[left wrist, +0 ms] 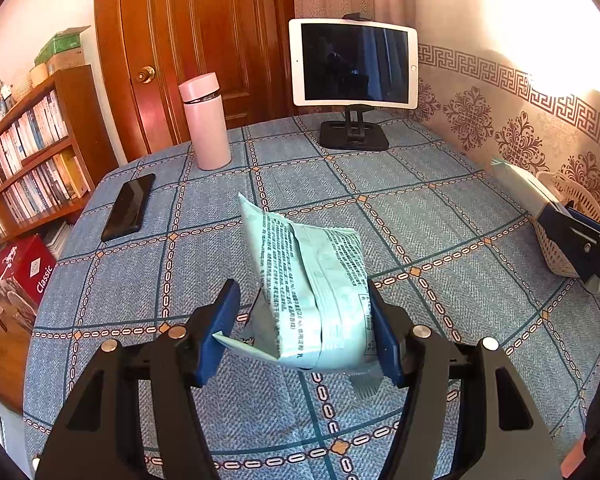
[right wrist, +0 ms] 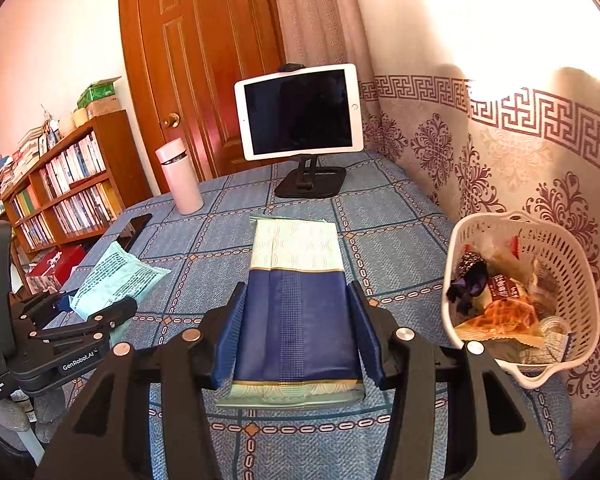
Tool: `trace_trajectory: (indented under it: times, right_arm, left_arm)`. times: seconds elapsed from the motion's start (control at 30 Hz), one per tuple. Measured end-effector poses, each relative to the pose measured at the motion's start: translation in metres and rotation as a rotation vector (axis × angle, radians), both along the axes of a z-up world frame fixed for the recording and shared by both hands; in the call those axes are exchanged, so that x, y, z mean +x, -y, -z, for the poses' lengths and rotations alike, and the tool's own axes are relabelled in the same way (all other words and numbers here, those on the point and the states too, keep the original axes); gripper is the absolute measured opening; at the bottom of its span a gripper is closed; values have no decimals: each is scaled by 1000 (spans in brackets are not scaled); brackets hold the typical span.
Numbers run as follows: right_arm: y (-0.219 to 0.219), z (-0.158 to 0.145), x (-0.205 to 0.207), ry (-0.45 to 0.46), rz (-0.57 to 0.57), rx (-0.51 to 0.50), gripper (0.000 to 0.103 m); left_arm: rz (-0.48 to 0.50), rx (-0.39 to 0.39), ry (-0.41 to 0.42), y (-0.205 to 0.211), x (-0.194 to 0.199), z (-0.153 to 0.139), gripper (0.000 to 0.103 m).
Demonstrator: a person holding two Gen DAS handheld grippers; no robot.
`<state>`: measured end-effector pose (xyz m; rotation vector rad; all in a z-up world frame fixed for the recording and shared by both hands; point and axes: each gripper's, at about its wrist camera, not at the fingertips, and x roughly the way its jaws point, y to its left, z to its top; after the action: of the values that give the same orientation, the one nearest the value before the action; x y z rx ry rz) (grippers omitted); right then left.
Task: Organize snacks
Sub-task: 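Place the box into the white basket with the right tool while the left tool carries the packet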
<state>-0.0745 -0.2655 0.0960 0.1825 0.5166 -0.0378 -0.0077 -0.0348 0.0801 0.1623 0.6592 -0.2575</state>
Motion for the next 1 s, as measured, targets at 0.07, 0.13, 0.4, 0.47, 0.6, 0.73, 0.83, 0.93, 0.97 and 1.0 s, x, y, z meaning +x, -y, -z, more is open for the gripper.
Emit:
trace_trajectory:
  times: [0.07, 0.13, 0.4, 0.47, 0.6, 0.73, 0.83, 0.93, 0.97, 1.0]
  right_arm:
    - [10, -4, -6, 16, 24, 4, 50]
    - [21, -7, -12, 31, 50, 11, 50]
    - [70, -14, -41, 83, 185, 14, 50]
    - [82, -15, -48, 93, 223, 10, 50]
    - [104, -16, -59, 104, 295, 0, 50]
    - [120, -10, -58, 94, 350, -15, 50]
    - [131, 0, -51, 71, 395, -42, 53]
    - [137, 11, -43, 37, 422, -81, 53]
    - [138, 13, -42, 33, 431, -95, 53]
    - [137, 15, -43, 36, 433, -101, 54]
  left_arm:
    - [11, 4, 9, 7, -2, -3, 63]
    - [23, 9, 18, 14, -5, -6, 63]
    - [79, 16, 49, 45, -15, -18, 63]
    - [97, 13, 56, 53, -19, -21, 63]
    - [134, 13, 65, 70, -24, -25, 63]
    - [165, 19, 68, 86, -28, -27, 63]
    - [180, 20, 73, 95, -30, -29, 63]
    - [192, 22, 80, 104, -31, -32, 63]
    - [196, 23, 83, 107, -32, -34, 63]
    - [200, 23, 85, 110, -33, -35, 63]
